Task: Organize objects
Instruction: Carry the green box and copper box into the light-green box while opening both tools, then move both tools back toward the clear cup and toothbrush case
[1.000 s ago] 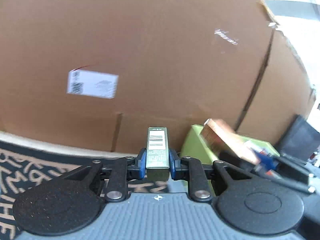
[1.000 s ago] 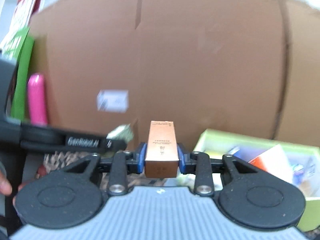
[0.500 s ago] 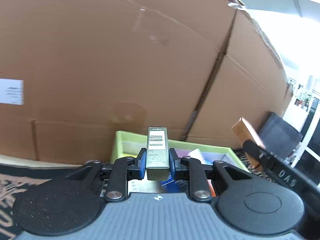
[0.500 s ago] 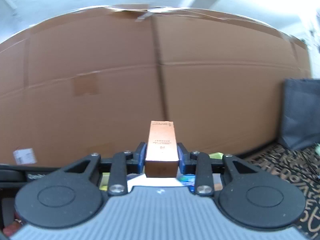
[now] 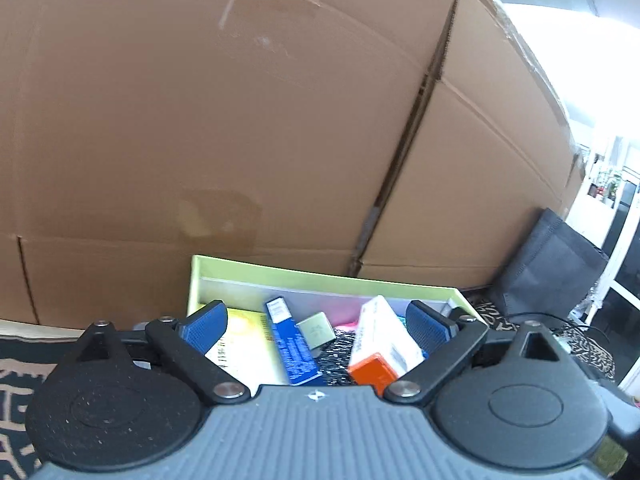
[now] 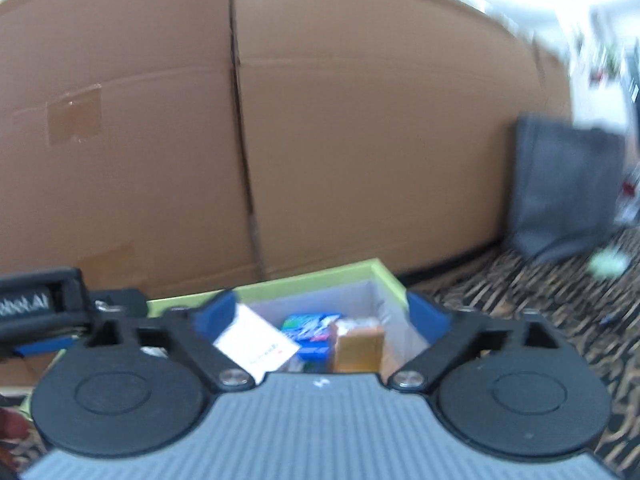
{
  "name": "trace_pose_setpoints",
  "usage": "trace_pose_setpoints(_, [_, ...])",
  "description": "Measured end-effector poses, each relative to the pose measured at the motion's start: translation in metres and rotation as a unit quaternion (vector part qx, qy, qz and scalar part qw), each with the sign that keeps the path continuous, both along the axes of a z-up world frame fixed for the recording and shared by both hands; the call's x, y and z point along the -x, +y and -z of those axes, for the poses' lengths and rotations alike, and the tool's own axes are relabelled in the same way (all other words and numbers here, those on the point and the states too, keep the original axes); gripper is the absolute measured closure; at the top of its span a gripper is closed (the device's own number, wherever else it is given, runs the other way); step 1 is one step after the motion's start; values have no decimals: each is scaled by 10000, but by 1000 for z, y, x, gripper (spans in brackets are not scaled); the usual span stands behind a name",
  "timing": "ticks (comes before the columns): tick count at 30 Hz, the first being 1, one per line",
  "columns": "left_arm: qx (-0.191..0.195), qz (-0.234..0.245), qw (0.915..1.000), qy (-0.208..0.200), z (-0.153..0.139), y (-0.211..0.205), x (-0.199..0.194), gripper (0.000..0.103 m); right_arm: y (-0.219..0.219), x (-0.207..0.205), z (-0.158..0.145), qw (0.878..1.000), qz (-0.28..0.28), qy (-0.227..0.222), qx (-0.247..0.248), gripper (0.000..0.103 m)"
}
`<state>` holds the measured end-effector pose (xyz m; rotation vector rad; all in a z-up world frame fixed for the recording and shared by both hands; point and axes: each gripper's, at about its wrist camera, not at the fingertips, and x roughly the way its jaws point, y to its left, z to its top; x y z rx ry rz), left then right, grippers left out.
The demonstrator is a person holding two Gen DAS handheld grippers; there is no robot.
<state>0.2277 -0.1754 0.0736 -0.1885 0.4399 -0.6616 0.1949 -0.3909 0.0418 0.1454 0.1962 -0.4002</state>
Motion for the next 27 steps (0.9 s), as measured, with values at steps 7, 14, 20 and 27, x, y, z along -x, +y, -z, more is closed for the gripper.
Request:
trace_pose_setpoints(7, [58,-265,9996,122,-3,14,-3,4,6,-4,5,9999,71,76,102,0])
trace_pose_setpoints(14, [27,-304,9995,113,-7,17,-2,4,8,-4,2,9998,125,35,157,0])
trace_pose_setpoints(20, [-17,-435,9989,173,-8,32,1,4,15,-2,-3,9995,54,-43,309,0])
trace_pose_setpoints(27, [-22,-941,9951,315,-8,79,7,4,44,11,-11,9968,-351,-427,584,0])
